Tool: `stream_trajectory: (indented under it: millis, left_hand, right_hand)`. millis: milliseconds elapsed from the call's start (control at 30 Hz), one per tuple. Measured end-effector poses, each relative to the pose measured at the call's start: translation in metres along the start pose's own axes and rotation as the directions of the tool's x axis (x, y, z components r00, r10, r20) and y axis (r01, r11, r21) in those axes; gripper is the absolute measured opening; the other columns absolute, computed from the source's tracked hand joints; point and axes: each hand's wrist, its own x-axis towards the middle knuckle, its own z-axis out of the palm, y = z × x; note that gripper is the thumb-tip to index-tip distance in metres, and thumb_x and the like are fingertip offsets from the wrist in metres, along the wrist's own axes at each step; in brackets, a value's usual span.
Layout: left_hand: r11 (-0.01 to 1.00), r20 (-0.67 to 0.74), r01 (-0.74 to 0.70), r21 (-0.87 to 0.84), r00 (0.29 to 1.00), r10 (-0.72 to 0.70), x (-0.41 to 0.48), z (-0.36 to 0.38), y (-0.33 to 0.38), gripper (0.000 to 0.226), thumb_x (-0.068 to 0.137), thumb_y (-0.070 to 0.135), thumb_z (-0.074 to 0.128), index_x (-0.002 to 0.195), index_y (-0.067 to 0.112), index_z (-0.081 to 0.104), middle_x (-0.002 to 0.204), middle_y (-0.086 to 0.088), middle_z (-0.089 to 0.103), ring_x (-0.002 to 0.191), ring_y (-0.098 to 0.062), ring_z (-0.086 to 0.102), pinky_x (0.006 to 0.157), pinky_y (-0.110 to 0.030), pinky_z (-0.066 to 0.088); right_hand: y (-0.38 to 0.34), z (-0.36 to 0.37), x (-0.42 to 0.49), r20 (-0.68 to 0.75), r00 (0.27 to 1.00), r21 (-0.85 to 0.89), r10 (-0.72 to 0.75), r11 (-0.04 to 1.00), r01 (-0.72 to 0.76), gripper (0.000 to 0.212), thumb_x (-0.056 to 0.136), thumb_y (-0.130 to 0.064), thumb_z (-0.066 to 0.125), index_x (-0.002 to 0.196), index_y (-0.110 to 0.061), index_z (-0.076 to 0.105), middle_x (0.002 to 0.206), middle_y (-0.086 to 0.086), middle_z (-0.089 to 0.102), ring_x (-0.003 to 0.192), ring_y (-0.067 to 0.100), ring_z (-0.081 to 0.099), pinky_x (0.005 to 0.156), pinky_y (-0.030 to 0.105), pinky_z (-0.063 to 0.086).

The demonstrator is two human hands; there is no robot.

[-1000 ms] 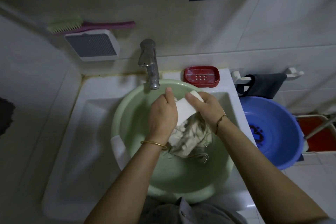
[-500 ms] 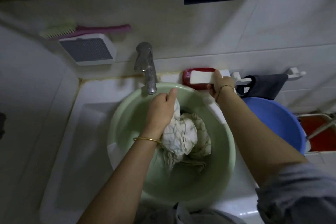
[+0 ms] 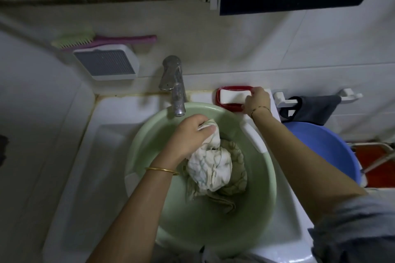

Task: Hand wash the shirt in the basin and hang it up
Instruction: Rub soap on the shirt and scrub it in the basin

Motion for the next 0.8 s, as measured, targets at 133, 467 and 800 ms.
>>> stream_trajectory:
  millis: [133, 467, 800]
  left_hand:
    - [0.989, 0.085, -0.07, -0.13, 0.993, 0.081, -0.006, -0.005, 0.006, 0.006, 0.086, 0.025, 0.061, 0.088, 0.02, 0.061, 0.086, -0.001, 0.063, 0.082, -0.015, 0.059, 0.079, -0.032, 0.045]
    - [0.978, 0.245, 0.016, 0.207, 0.967, -0.068, -0.027, -0.051, -0.011, 0.027, 0.07, 0.025, 0.079, 0.091, 0.016, 0.065, 0.091, -0.003, 0.07, 0.083, -0.016, 0.065, 0.08, -0.036, 0.052]
    - [0.438, 0.132, 0.341, -0.832, 0.888, -0.441, -0.014, 0.007, -0.028, 0.062, 0.08, 0.071, 0.049, 0.075, 0.013, 0.07, 0.074, -0.008, 0.07, 0.068, -0.02, 0.069, 0.074, -0.032, 0.054]
  right_hand:
    - [-0.011, -0.004, -0.073, 0.471, 0.827, 0.508, -0.307, 0.861, 0.031, 0.027, 0.095, -0.028, 0.05, 0.113, -0.012, 0.062, 0.112, 0.003, 0.065, 0.105, 0.018, 0.061, 0.088, 0.028, 0.049]
    - [0.005, -0.002, -0.107, 0.432, 0.764, 0.672, -0.479, 0.736, 0.082, 0.033, 0.068, -0.046, 0.068, 0.083, -0.018, 0.058, 0.079, 0.001, 0.062, 0.073, 0.015, 0.057, 0.066, 0.03, 0.048]
    - [-0.017, 0.036, -0.182, 0.065, 0.85, 0.087, -0.522, 0.852, 0.516, 0.024, 0.089, -0.044, 0.058, 0.084, -0.021, 0.06, 0.076, 0.004, 0.067, 0.072, 0.024, 0.062, 0.064, 0.034, 0.048]
